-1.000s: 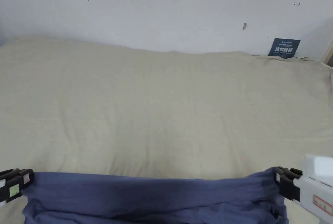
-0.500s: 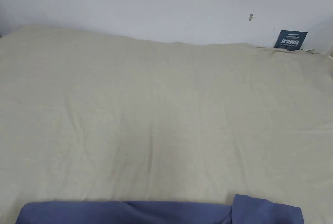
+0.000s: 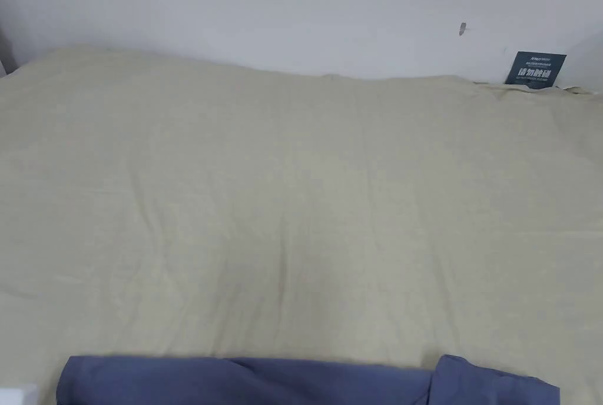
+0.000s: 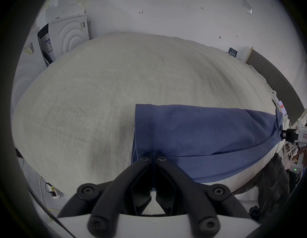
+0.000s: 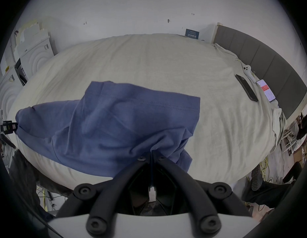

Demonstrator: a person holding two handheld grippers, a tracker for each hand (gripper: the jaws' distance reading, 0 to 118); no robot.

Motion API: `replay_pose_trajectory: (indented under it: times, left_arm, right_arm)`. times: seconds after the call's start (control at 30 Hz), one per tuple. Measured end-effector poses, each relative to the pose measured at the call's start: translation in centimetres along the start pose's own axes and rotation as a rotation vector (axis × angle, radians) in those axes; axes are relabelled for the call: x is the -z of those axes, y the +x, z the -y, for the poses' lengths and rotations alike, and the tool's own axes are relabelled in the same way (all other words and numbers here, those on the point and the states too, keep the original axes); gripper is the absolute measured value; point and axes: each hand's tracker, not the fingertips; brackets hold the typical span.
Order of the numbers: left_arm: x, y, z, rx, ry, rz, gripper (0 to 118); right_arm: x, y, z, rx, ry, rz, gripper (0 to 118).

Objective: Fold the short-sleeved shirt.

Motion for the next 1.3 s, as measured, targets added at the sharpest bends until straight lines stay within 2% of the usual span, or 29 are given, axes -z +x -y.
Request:
replay_pose_trajectory:
  times: [0.03, 0.13, 0.17, 0.27, 0.33, 0.6, 0.63, 0.67, 0.7, 0.73, 0.8, 0.93, 1.1, 1.2, 1.3]
  left_arm:
    - [-0.4, 0.1, -0.1, -0.013, 0.004, 0.003, 2]
    - [-1.8, 0.4, -0.4, -0.014, 0.067, -0.026, 18]
    - [-2.0, 0.5, -0.8, -0.007, 0.096, -0.041, 27]
    - [-3.3, 1.5, -2.2, 0.016, 0.191, -0.061, 42]
    - [-3.4, 2.3, -3.4, 0.025, 0.259, -0.082, 44]
    - [-2.2, 5.3, -7.4, 0.076, 0.494, -0.103, 43]
    - [-2.2, 5.6, -7.7, 0.091, 0.534, -0.107, 43]
    - [-2.3, 5.9, -7.8, 0.094, 0.568, -0.109, 42]
    - [-2.4, 6.1, -8.0, 0.099, 0.597, -0.113, 39]
    - [-2.3, 6.7, -8.2, 0.105, 0.616, -0.126, 34]
    - [-2.5, 7.0, -8.3, 0.120, 0.658, -0.128, 32]
    - [-1.8, 7.1, -8.5, 0.149, 0.686, -0.159, 0]
    - [-1.3, 6.6, -8.5, 0.122, 0.685, -0.111, 0]
    - [-0.9, 6.1, -8.7, 0.107, 0.636, -0.103, 0]
    - [-0.7, 4.8, -8.9, 0.037, 0.548, -0.053, 0]
  right_arm:
    - [-0.5, -0.2, -0.2, 0.005, 0.016, 0.005, 4]
    - [-2.4, -0.6, -1.2, 0.026, 0.095, 0.015, 33]
    - [-3.0, -0.8, -1.7, 0.026, 0.127, 0.014, 38]
    - [-4.3, -1.4, -3.4, 0.029, 0.241, 0.016, 41]
    - [-4.6, -1.9, -4.6, 0.040, 0.321, 0.019, 43]
    - [-3.2, -4.9, -9.1, 0.066, 0.520, -0.012, 40]
    - [-3.1, -5.2, -9.5, 0.062, 0.536, -0.015, 33]
    - [-3.0, -5.7, -9.8, 0.058, 0.547, -0.003, 15]
    - [-3.0, -6.1, -10.1, 0.054, 0.571, -0.005, 3]
    - [-3.0, -6.4, -10.3, 0.047, 0.591, -0.009, 2]
    - [-3.0, -7.1, -10.7, 0.035, 0.605, 0.001, 2]
    - [-2.9, -8.1, -11.0, 0.022, 0.639, -0.019, 1]
    - [-2.5, -9.3, -11.2, -0.009, 0.658, -0.015, 1]
    - [-2.4, -9.7, -11.3, -0.014, 0.658, -0.017, 1]
    - [-2.4, -9.9, -11.3, -0.024, 0.660, -0.015, 1]
